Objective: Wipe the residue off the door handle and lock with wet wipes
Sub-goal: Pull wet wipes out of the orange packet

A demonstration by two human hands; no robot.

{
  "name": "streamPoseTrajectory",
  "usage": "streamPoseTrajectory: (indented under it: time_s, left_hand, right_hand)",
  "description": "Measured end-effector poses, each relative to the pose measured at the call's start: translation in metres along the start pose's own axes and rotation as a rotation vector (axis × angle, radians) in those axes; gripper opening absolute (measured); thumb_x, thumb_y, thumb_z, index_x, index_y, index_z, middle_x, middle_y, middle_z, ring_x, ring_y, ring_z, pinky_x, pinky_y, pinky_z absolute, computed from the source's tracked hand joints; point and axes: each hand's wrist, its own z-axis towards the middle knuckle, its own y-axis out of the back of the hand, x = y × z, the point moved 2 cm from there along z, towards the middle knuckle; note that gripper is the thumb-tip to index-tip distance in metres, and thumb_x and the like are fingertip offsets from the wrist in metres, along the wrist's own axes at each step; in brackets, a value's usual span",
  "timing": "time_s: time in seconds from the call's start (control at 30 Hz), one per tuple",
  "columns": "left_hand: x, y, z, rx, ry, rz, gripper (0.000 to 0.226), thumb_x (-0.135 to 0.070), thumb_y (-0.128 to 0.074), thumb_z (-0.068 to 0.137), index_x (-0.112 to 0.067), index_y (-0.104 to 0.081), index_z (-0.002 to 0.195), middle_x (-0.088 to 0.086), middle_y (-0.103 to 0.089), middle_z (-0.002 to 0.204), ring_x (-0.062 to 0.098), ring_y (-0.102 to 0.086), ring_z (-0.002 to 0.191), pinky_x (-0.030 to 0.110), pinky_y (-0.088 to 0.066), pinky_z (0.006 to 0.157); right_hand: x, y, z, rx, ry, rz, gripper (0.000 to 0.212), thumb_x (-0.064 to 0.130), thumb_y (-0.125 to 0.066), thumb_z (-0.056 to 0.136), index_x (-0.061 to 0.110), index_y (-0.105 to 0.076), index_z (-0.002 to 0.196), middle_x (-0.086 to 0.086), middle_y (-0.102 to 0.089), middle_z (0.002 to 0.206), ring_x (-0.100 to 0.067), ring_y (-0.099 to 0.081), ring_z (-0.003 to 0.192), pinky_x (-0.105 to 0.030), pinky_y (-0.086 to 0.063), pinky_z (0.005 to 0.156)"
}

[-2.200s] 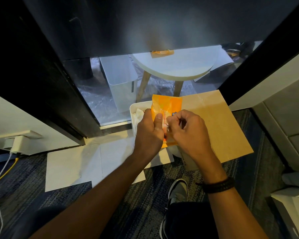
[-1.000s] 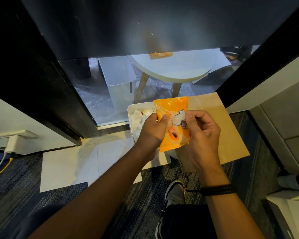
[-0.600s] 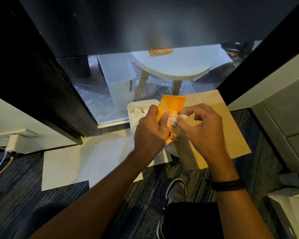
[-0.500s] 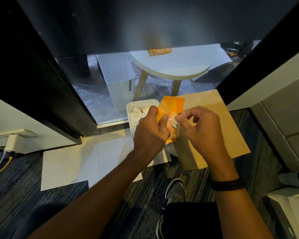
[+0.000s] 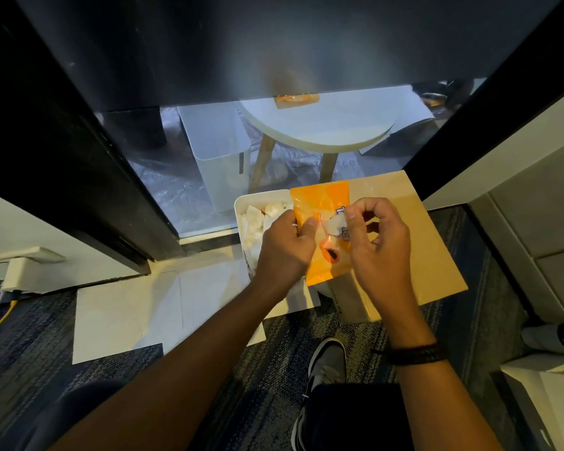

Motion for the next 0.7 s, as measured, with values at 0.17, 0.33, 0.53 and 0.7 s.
streamPoseTrajectory:
  time_s: [0.17, 0.33, 0.53, 0.7]
  left_hand:
    - [-0.001, 0.003, 0.001, -0.074, -0.235, 0.156, 0.041, -0.053, -0.051, 0.099, -0.013, -0.057, 0.091, 0.007, -0.067, 0.079, 0.028, -0.064, 0.075, 0.057, -0.056, 0.073]
    - [-0.001, -0.003, -0.004, -0.07, -0.322, 0.268, 0.035, -0.05, -0.053, 0.098, -0.021, -0.05, 0.082, 0.002, -0.06, 0.069, 0.024, -0.06, 0.068, 0.053, -0.053, 0.065]
    - [-0.002, -0.005, -0.007, -0.034, -0.326, 0.306, 0.033, -0.048, -0.054, 0.098, -0.018, -0.055, 0.086, 0.0, -0.063, 0.073, 0.023, -0.063, 0.072, 0.052, -0.056, 0.067]
    - [-0.002, -0.006, -0.007, -0.019, -0.328, 0.343, 0.032, -0.049, -0.054, 0.098, -0.019, -0.056, 0.088, 0.001, -0.066, 0.079, 0.023, -0.065, 0.075, 0.051, -0.057, 0.069]
  right_hand:
    - [-0.014, 0.01, 0.01, 0.113, -0.027, -0.185, 0.008, 0.031, -0.077, 0.092, 0.024, -0.075, 0.095, 0.011, -0.067, 0.095, -0.013, -0.056, 0.092, -0.022, -0.041, 0.074]
    - [-0.016, 0.013, 0.014, 0.136, -0.11, -0.23, 0.011, 0.037, -0.078, 0.071, 0.028, -0.072, 0.075, 0.01, -0.068, 0.092, -0.012, -0.054, 0.087, -0.027, -0.038, 0.069]
    - [-0.018, 0.018, 0.018, 0.186, -0.177, -0.336, 0.024, 0.054, -0.071, 0.065, 0.031, -0.067, 0.069, 0.01, -0.069, 0.093, -0.013, -0.06, 0.087, -0.03, -0.043, 0.071]
    - [-0.016, 0.019, 0.019, 0.234, -0.217, -0.341, 0.017, 0.032, -0.084, 0.075, 0.021, -0.072, 0.07, 0.014, -0.067, 0.081, -0.002, -0.056, 0.065, -0.025, -0.036, 0.057]
